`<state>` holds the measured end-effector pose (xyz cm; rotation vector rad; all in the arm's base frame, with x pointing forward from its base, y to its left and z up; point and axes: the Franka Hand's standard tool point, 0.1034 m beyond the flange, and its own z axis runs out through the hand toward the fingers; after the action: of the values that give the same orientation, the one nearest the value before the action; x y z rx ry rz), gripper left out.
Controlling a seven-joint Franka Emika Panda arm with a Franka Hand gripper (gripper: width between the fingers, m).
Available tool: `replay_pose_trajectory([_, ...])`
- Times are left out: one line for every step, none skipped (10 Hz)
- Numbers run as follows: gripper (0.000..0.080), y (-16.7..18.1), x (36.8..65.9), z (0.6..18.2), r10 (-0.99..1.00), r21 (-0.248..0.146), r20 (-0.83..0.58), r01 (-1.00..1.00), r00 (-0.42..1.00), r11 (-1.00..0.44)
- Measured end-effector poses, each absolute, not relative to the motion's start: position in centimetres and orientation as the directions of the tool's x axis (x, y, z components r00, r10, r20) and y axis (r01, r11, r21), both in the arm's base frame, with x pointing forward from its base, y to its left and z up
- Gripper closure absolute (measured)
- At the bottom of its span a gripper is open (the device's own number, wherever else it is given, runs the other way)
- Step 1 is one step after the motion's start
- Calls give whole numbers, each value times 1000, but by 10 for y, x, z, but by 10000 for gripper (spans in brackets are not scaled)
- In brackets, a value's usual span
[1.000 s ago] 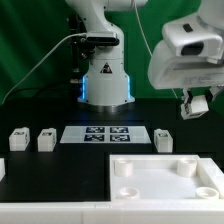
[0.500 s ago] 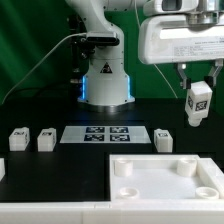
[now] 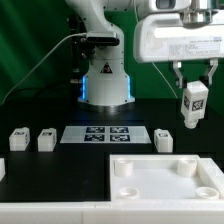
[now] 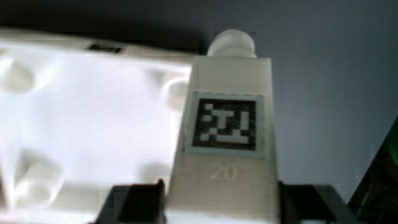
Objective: Assemble one leg
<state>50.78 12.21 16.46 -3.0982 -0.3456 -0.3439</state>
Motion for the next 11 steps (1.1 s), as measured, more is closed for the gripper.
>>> replay_pose_trajectory([501, 116, 521, 174, 219, 31, 244, 218, 945, -975])
replay_pose_trajectory([501, 115, 530, 180, 213, 30, 269, 213, 939, -977])
replay_pose_trajectory([501, 112, 538, 182, 222, 22, 251, 224, 942, -974])
replay_pose_trajectory([501, 113, 551, 188, 203, -5, 233, 210, 951, -978])
replay_pose_trajectory([501, 116, 551, 187, 205, -5, 250, 213, 946, -977])
replay_pose_trajectory([501, 115, 548, 184, 207, -5, 244, 215, 947, -977])
replay_pose_trajectory([501, 115, 548, 184, 207, -5, 244, 214, 947, -977])
replay_pose_trajectory([501, 116, 552, 182, 204, -8, 275, 214, 940, -977])
replay_pose_trajectory([501, 115, 556, 164, 187, -19, 370, 208, 910, -978])
replay_pose_trajectory([501, 118, 557, 147, 183, -26, 369, 207, 911, -978])
replay_pose_trajectory([501, 122, 573, 148, 178, -30, 411, 208, 894, -978])
